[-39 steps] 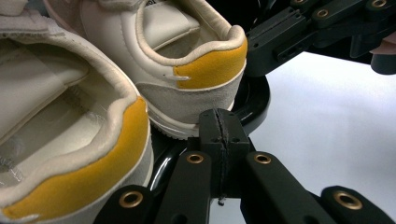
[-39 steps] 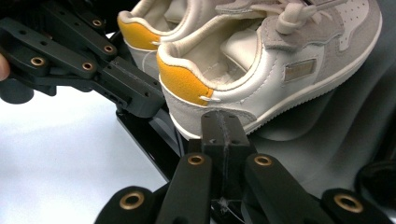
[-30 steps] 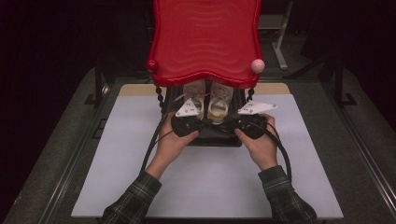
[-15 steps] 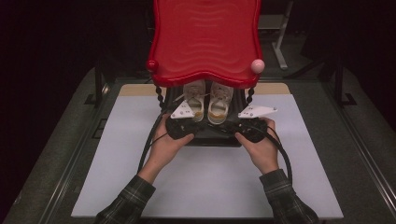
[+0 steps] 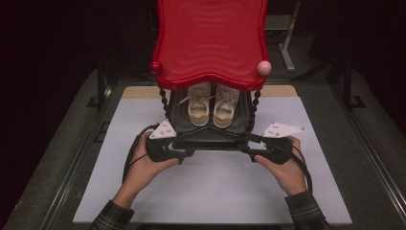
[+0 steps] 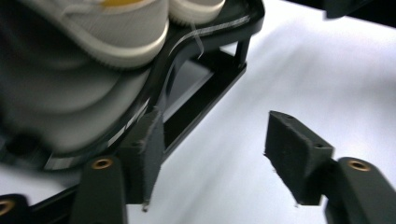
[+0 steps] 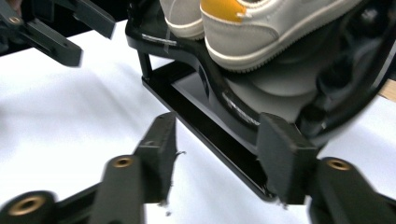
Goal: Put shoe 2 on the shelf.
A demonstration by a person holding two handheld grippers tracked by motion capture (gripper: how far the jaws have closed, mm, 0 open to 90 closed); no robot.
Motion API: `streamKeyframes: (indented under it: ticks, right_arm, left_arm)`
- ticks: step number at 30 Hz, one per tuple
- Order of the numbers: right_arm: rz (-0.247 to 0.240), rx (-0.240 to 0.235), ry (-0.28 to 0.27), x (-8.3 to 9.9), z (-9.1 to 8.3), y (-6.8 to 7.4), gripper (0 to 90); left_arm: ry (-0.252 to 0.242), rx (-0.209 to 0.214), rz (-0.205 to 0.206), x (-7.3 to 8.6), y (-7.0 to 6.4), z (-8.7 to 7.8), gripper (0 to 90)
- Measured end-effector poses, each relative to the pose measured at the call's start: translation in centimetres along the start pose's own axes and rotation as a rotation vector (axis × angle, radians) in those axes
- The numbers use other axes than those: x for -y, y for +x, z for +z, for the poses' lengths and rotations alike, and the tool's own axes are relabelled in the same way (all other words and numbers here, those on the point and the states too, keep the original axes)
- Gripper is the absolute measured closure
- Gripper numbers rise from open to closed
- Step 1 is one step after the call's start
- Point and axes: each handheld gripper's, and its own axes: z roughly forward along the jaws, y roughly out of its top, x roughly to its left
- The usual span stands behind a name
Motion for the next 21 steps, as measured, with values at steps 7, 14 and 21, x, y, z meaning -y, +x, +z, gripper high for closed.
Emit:
streamKeyframes:
  ticks: [7, 14, 21]
  right_arm:
    - [0.002, 0.025, 0.015, 2.2, -1.5, -0.2, 32.1]
    - [0.022, 0.101, 0.081, 5.4, -2.9, -1.1, 26.1]
    - [0.068, 0.138, 0.134, 8.8, -4.4, -2.8, 22.6]
  left_arm:
    - [0.039, -0.041, -0.034, 3.7, 0.9, -2.3, 26.4]
    - [0.106, -0.088, -0.068, 8.2, 1.8, -4.7, 22.2]
    - [0.155, -0.122, -0.096, 11.6, 2.4, -6.2, 18.2]
